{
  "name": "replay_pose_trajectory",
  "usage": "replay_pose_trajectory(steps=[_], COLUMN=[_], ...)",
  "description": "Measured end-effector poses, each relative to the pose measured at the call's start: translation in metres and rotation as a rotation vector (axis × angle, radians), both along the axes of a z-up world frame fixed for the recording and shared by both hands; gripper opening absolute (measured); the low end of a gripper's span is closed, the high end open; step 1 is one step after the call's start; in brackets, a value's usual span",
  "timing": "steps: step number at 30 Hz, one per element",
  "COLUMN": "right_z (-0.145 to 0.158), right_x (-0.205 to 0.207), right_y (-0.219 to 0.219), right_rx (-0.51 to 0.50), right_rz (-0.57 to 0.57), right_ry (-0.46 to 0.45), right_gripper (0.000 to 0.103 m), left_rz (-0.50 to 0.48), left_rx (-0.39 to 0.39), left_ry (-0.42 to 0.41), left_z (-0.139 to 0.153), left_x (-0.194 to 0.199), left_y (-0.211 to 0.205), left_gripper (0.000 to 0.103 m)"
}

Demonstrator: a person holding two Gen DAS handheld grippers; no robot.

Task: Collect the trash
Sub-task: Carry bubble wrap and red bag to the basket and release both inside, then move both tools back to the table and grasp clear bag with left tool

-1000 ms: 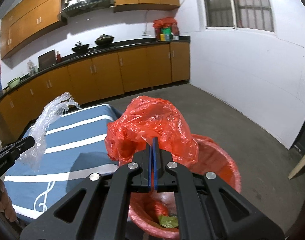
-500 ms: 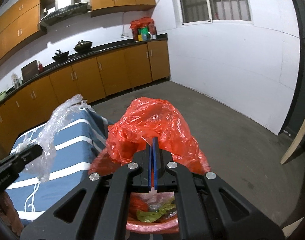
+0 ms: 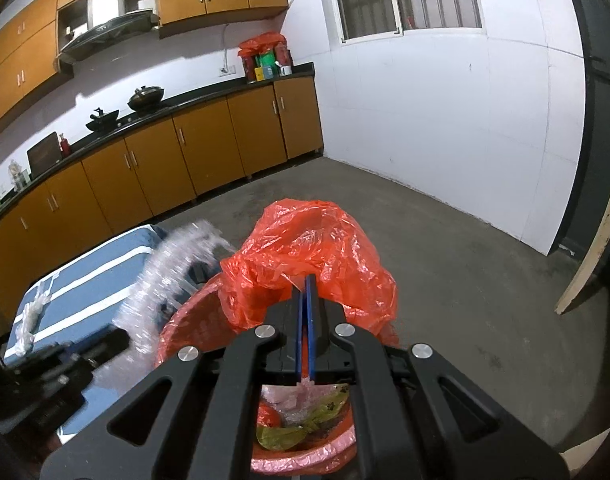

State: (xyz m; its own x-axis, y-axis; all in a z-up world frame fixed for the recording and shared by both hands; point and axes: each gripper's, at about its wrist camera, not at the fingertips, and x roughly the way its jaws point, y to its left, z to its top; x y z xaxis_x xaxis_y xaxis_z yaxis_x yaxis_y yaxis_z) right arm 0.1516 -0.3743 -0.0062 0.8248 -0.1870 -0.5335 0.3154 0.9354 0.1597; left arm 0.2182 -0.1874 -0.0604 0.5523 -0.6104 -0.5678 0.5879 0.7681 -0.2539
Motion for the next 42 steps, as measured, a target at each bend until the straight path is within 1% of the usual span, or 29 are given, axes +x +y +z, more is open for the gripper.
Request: replay_pose_trajectory(steps=[1, 2, 3, 4, 5, 6, 10, 12, 13, 14, 15, 16, 18, 21, 30, 33, 38, 40, 42], right_z=[-0.001, -0.002, -0.004, -0.006, -0.007, -0.007, -0.009, -0.009, -0.009, -0.008, -0.007, -0.006, -0.004, -0.002, 0.001, 0.002, 0.004, 0.005, 0.005], right_x=[0.001, 0.003, 0.004, 0.006, 0.005, 0.004, 0.002, 0.0, 0.0, 0.0, 0.001, 0.0, 0.0, 0.002, 0.015, 0.02, 0.033, 0.041, 0.049], right_y=[0.0, 0.0, -0.001, -0.001, -0.001, -0.001, 0.002, 0.002, 0.002, 0.002, 0.003, 0.004, 0.008, 0.014, 0.044, 0.06, 0.093, 0.11, 0.126], right_rx=[0.005, 0.009, 0.011, 0.014, 0.016, 0.017, 0.015, 0.01, 0.004, -0.006, -0.014, -0.024, -0.036, -0.038, -0.049, -0.053, -0.06, -0.057, -0.049], right_rz=[0.005, 0.012, 0.016, 0.02, 0.021, 0.02, 0.026, 0.025, 0.024, 0.02, 0.018, 0.016, 0.022, 0.036, 0.105, 0.137, 0.207, 0.246, 0.282], right_ry=[0.005, 0.012, 0.018, 0.023, 0.022, 0.019, 0.022, 0.025, 0.026, 0.027, 0.025, 0.022, 0.016, 0.012, 0.013, 0.01, 0.002, -0.004, -0.01], right_gripper=[0.004, 0.008, 0.018, 0.025, 0.04, 0.047, 0.048, 0.048, 0.049, 0.054, 0.059, 0.062, 0.066, 0.069, 0.071, 0.073, 0.074, 0.074, 0.074], left_rz=[-0.001, -0.005, -0.005, -0.003, 0.001, 0.006, 0.043, 0.073, 0.094, 0.115, 0.128, 0.144, 0.169, 0.221, 0.383, 0.449, 0.585, 0.664, 0.728], left_rx=[0.003, 0.007, 0.009, 0.012, 0.018, 0.024, 0.032, 0.032, 0.034, 0.039, 0.045, 0.052, 0.063, 0.081, 0.112, 0.122, 0.154, 0.175, 0.188], left_ry=[0.007, 0.02, 0.027, 0.033, 0.04, 0.045, 0.055, 0.043, 0.03, 0.013, 0.003, -0.01, -0.024, -0.039, -0.054, -0.055, -0.055, -0.052, -0.048], left_z=[-0.003, -0.007, -0.009, -0.012, -0.015, -0.017, -0.021, -0.019, -0.018, -0.016, -0.015, -0.014, -0.011, -0.009, -0.005, -0.005, -0.006, -0.009, -0.01], left_x=[0.001, 0.003, 0.004, 0.005, 0.007, 0.008, 0.012, 0.013, 0.013, 0.012, 0.011, 0.011, 0.01, 0.011, 0.012, 0.013, 0.016, 0.019, 0.023], left_y=[-0.001, -0.002, -0.003, -0.002, -0.001, 0.0, 0.011, 0.021, 0.028, 0.035, 0.039, 0.046, 0.058, 0.08, 0.145, 0.174, 0.232, 0.265, 0.29], left_gripper=[0.018, 0.021, 0.023, 0.026, 0.027, 0.027, 0.031, 0.037, 0.043, 0.048, 0.05, 0.052, 0.053, 0.055, 0.057, 0.058, 0.059, 0.059, 0.059])
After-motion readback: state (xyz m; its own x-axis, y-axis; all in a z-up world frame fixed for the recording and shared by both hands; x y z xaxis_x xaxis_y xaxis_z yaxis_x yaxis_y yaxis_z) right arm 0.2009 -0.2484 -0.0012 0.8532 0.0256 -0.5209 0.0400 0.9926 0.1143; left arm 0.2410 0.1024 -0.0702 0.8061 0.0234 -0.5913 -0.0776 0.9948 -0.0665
